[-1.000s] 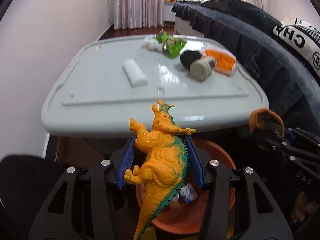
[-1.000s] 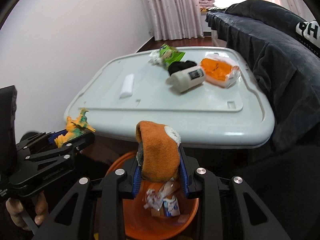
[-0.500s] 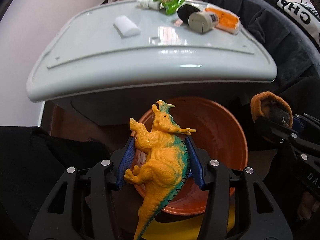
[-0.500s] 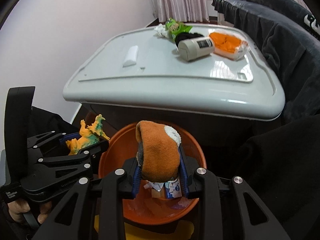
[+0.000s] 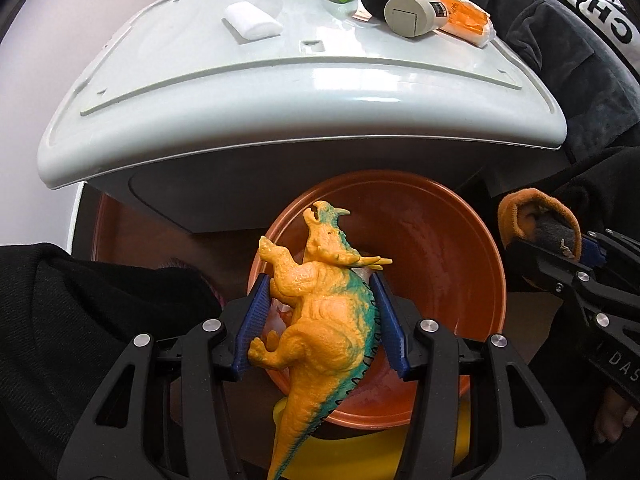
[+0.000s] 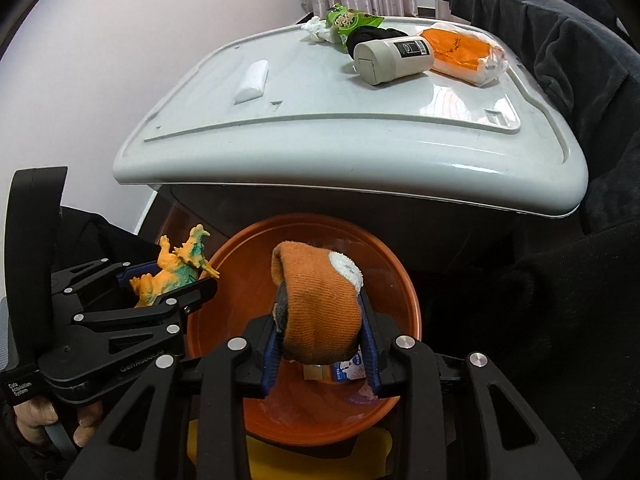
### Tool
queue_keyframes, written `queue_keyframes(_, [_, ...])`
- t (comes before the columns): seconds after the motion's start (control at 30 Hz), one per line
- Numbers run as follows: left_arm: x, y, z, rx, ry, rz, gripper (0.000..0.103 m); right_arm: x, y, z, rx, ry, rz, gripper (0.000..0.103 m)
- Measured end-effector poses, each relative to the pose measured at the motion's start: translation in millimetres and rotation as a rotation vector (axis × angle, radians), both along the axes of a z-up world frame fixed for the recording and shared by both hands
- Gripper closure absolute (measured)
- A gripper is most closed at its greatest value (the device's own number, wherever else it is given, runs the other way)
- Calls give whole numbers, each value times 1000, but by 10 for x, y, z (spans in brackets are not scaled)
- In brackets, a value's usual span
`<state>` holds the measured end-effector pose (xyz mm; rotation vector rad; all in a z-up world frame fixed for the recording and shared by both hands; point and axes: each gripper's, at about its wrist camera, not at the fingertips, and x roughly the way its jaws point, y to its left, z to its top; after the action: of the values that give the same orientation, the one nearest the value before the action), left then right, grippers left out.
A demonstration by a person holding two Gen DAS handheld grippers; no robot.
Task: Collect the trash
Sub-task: 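Carry the dinosaur and sock over the orange bucket and open both tools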
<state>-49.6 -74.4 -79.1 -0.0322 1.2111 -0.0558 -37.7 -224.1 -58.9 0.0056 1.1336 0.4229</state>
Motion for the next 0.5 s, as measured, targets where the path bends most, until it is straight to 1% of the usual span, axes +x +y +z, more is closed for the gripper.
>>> queue_keyframes(0.13, [23, 10, -9, 3, 6, 3, 53, -3, -23, 19, 4, -10, -13, 60])
queue_keyframes(0.17, [20, 16, -10, 7, 8, 5, 52, -12, -36, 32, 6, -16, -19, 56])
queue_keyframes(0.2, [14, 23, -7, 6, 7, 6, 50, -14, -57, 54, 10, -27, -30, 54])
queue_keyframes(0.23, [13, 26, 2, 7, 4, 7, 48, -18, -75, 67, 15, -31, -38, 53])
queue_keyframes(0.27, [19, 18, 6, 10, 1, 8, 41, -23, -90, 74, 19, -34, -44, 53])
queue_keyframes(0.3, [16, 18, 20, 15, -5, 9, 39, -22, -104, 79, 22, -35, -51, 53])
queue_keyframes(0.5, [0, 25, 52, 20, -17, 5, 39, -7, -154, 89, 30, -34, -71, 53])
